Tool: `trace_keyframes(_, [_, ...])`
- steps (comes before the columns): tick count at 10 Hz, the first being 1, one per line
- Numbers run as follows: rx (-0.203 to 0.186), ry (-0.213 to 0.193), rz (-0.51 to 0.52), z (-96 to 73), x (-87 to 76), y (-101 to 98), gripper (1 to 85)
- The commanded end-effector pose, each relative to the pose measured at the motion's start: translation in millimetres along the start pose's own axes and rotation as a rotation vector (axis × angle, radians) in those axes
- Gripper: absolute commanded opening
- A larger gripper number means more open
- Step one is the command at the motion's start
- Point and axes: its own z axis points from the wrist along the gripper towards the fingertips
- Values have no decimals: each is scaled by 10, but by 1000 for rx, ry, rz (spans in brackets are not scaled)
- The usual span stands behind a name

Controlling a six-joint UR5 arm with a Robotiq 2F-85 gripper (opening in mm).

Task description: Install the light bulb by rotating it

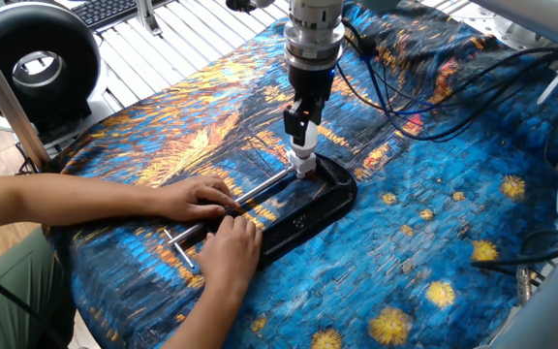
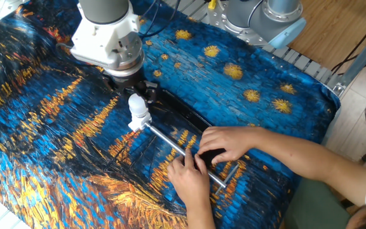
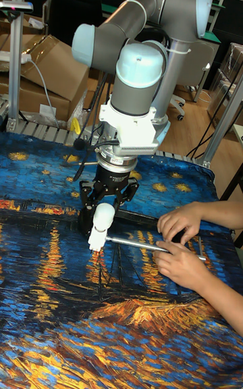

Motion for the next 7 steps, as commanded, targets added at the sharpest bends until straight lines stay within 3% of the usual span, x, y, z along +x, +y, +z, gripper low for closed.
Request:
trace_keyframes(1, [-3,3,-34,-18,12,-12,617])
trace_keyframes(5, [-16,8,-185,-56,66,45,620])
trace_keyframes(7, [33,9,-368,-64,58,-75,643])
